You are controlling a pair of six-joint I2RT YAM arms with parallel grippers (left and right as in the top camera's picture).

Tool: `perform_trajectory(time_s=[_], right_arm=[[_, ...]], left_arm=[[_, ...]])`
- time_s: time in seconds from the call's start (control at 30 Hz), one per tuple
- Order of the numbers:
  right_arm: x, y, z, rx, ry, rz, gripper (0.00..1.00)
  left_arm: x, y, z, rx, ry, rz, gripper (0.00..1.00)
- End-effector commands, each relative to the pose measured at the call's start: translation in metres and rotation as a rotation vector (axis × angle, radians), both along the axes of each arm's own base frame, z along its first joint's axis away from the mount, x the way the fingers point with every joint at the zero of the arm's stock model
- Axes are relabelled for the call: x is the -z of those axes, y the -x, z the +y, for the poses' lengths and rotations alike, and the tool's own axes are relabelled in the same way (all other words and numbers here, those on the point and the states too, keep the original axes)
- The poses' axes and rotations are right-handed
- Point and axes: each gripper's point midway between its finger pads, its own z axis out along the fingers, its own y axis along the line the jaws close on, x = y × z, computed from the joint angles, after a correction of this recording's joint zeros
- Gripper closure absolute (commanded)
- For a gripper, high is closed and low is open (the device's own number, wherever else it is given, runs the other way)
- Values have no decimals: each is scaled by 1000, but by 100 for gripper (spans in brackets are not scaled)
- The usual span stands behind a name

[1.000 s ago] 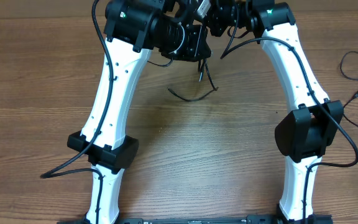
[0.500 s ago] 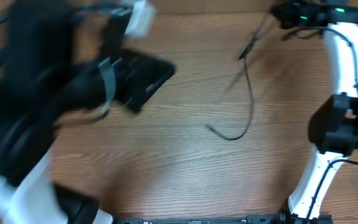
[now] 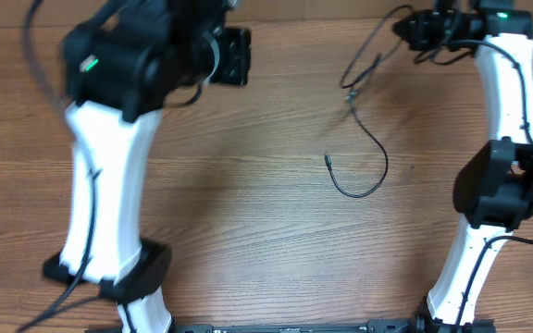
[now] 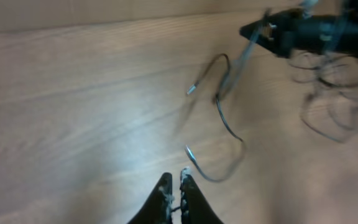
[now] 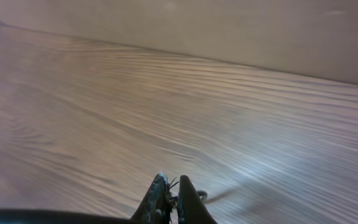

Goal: Untangle cables

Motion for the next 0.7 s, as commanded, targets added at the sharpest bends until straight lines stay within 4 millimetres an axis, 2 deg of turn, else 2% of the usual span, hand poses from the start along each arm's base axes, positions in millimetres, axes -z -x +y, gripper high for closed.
perform_trajectory(time_s=[0.0, 0.07, 0.17, 0.2, 0.3, 0.4, 0.5, 0.57, 0.67], right_arm=[[-70, 2, 6, 59, -25, -99, 96], [-89, 7, 9, 59, -35, -125, 96], [-109, 16, 10, 58, -33, -156, 96], [-113, 18, 10, 58, -32, -160, 96], [-119, 23, 10, 58, -32, -164, 96], [-117, 25, 11, 57, -34, -148, 96], [-114, 29, 13, 54, -36, -126, 96], [-112, 31, 15, 50, -38, -112, 96], [-111, 34, 16, 49, -40, -99, 96]], left_arm=[[13, -29, 1, -17, -72, -47, 87], [33, -48, -10, -5, -70, -24, 74], [63, -63, -36, 91, -44, 16, 37], [72, -65, -44, 117, -28, 37, 32], [94, -64, -65, 232, 13, 86, 27], [113, -60, -88, 362, 65, 124, 26], [123, -55, -115, 501, 116, 109, 26], [130, -59, -128, 547, 112, 74, 26], [127, -64, -142, 591, 109, -2, 26]])
